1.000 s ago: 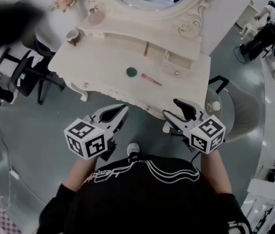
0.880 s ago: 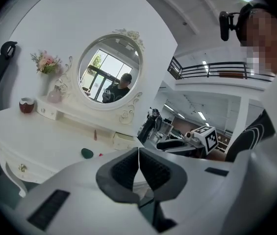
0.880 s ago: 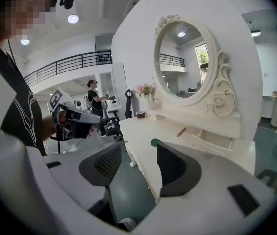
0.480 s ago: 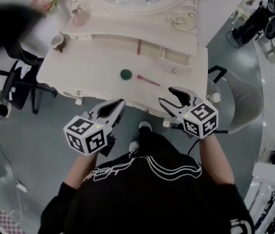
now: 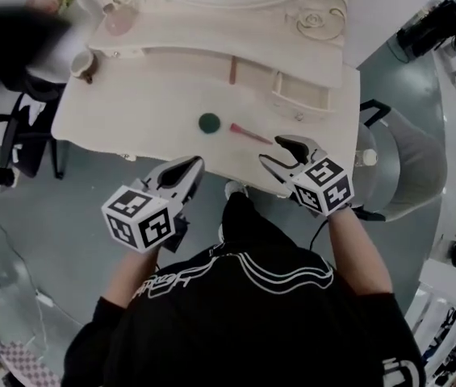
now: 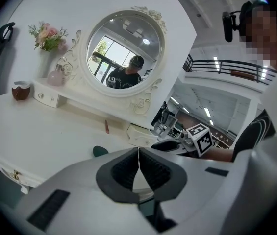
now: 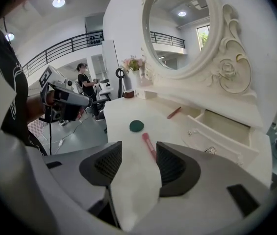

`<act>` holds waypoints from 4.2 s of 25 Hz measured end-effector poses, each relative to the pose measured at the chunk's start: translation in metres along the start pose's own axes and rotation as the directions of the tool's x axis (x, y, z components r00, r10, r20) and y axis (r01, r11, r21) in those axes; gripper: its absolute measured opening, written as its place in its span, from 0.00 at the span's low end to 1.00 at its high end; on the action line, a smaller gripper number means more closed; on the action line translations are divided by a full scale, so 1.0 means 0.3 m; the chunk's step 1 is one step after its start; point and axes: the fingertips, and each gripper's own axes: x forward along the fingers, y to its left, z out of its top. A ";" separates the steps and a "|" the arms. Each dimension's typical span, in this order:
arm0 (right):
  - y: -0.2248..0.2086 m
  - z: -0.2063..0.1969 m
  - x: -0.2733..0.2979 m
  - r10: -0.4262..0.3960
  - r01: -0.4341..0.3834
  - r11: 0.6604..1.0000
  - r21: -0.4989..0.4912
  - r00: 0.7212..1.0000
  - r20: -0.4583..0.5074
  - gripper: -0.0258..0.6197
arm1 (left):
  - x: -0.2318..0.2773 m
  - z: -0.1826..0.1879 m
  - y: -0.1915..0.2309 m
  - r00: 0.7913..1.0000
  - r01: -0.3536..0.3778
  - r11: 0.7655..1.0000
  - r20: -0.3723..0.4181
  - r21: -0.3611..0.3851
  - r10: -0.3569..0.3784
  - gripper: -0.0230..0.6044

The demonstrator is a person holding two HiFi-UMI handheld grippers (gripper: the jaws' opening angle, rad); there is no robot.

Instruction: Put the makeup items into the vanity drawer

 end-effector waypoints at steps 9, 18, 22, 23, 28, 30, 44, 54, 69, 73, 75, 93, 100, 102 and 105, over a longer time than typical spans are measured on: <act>-0.089 -0.074 0.141 0.022 -0.024 0.999 -0.021 0.994 -0.107 0.37 | 0.088 -0.011 0.104 0.999 -0.039 0.998 -0.040 -0.051 0.037 0.08; -0.115 -0.130 0.227 0.020 -0.038 0.995 -0.089 0.981 -0.195 0.28 | 0.130 -0.055 0.159 0.996 -0.062 0.993 -0.072 -0.100 0.055 0.08; -0.118 -0.141 0.237 0.016 -0.040 0.994 -0.106 0.974 -0.225 0.23 | 0.131 -0.053 0.168 0.996 -0.067 0.992 -0.069 -0.107 0.060 0.08; -0.119 -0.144 0.238 0.011 -0.039 0.993 -0.115 0.973 -0.232 0.21 | 0.132 -0.052 0.170 0.996 -0.068 0.992 -0.067 -0.110 0.061 0.08; -0.114 -0.146 0.241 0.014 -0.048 0.990 -0.133 0.970 -0.242 0.16 | 0.136 -0.059 0.179 0.996 -0.072 0.991 -0.068 -0.115 0.065 0.08; -0.110 -0.147 0.241 0.020 -0.056 0.989 -0.139 0.969 -0.248 0.14 | 0.138 -0.063 0.180 0.995 -0.080 0.991 -0.073 -0.106 0.072 0.08; -0.100 -0.103 0.209 0.049 -0.093 0.980 -0.173 0.968 -0.245 0.13 | 0.151 -0.059 0.182 0.991 -0.110 0.989 -0.089 -0.098 0.101 0.08; -0.164 0.032 0.089 0.029 -0.054 0.985 -0.166 0.988 -0.151 0.13 | 0.179 0.013 0.170 0.992 -0.106 0.991 -0.076 -0.079 0.101 0.08; -0.447 0.146 -0.076 -0.115 0.097 0.982 -0.163 0.988 -0.100 0.13 | 0.283 0.129 0.191 0.992 -0.095 0.994 -0.085 -0.057 0.090 0.08; -0.491 0.118 -0.079 -0.122 0.100 0.981 -0.164 0.984 -0.127 0.13 | 0.331 0.149 0.199 0.993 -0.086 0.995 -0.091 -0.058 0.081 0.08; -0.508 0.105 -0.079 -0.120 0.097 0.982 -0.162 0.983 -0.138 0.13 | 0.356 0.158 0.197 0.993 -0.079 0.995 -0.095 -0.054 0.074 0.08; -0.621 0.049 -0.084 -0.085 0.059 0.988 -0.142 0.980 -0.180 0.28 | 0.451 0.225 0.154 0.991 -0.095 0.995 -0.102 -0.023 0.092 0.08; -0.550 0.147 -0.071 -0.087 0.077 0.990 -0.118 0.993 -0.086 0.28 | 0.425 0.286 0.151 0.993 -0.094 0.996 -0.069 -0.012 0.093 0.08; -0.517 0.175 -0.053 -0.084 0.078 0.992 -0.101 0.995 -0.058 0.28 | 0.416 0.297 0.167 0.994 -0.094 0.995 -0.063 -0.014 0.093 0.08; -0.450 0.194 -0.009 -0.061 0.056 0.994 -0.096 0.997 -0.055 0.28 | 0.396 0.302 0.198 0.994 -0.091 0.996 -0.065 -0.021 0.089 0.08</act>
